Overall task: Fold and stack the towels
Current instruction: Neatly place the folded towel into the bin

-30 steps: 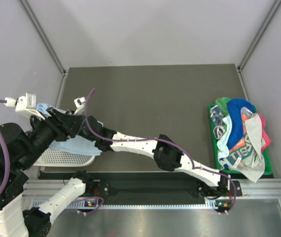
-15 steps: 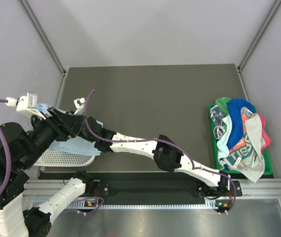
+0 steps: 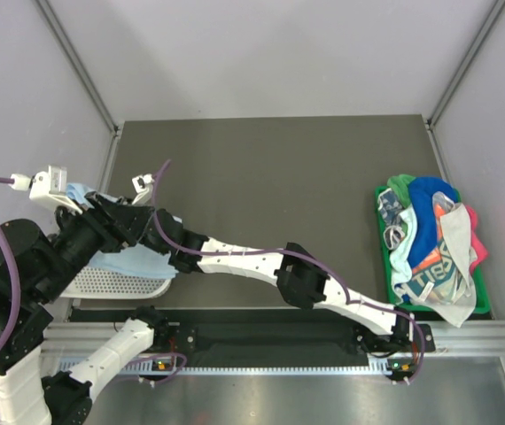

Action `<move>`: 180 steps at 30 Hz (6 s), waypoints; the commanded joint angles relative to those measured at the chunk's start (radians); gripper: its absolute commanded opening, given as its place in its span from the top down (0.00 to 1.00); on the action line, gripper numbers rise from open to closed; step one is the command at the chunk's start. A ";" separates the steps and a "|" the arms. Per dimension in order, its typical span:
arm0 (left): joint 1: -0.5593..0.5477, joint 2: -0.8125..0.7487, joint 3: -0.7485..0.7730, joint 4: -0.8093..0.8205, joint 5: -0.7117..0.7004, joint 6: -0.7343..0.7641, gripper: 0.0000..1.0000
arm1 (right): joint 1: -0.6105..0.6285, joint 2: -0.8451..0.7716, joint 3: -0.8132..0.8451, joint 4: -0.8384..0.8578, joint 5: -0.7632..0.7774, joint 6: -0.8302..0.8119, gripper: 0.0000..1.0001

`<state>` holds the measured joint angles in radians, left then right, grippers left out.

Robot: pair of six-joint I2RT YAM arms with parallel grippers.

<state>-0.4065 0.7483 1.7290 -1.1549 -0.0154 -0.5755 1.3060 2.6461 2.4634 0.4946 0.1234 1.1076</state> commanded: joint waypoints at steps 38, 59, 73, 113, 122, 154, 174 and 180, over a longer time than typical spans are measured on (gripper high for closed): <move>0.003 0.006 -0.011 0.054 -0.011 0.037 0.39 | 0.018 -0.213 -0.208 0.143 0.055 -0.150 1.00; 0.003 0.005 -0.036 0.080 0.009 0.003 0.39 | 0.013 -0.546 -0.661 0.334 0.055 -0.181 1.00; 0.003 0.017 -0.005 0.067 0.008 0.016 0.39 | 0.009 -0.540 -0.613 0.239 0.050 -0.192 1.00; 0.000 0.046 -0.011 0.057 -0.057 0.057 0.39 | -0.053 -0.348 -0.433 0.076 -0.076 -0.106 1.00; 0.001 0.040 -0.029 0.069 -0.040 0.040 0.39 | -0.060 -0.553 -0.748 0.238 -0.034 -0.095 1.00; 0.000 0.049 -0.006 0.084 -0.058 0.043 0.39 | -0.080 -0.566 -0.788 0.179 -0.070 -0.069 1.00; -0.003 0.056 0.000 0.070 -0.118 0.071 0.38 | -0.100 -0.210 -0.410 0.160 -0.251 0.034 1.00; -0.003 0.063 -0.006 0.070 -0.129 0.072 0.38 | -0.108 -0.109 -0.304 0.173 -0.275 0.084 1.00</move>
<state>-0.4076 0.7902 1.7130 -1.1080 -0.1253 -0.5213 1.2133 2.5076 2.0701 0.5964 -0.1204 1.1553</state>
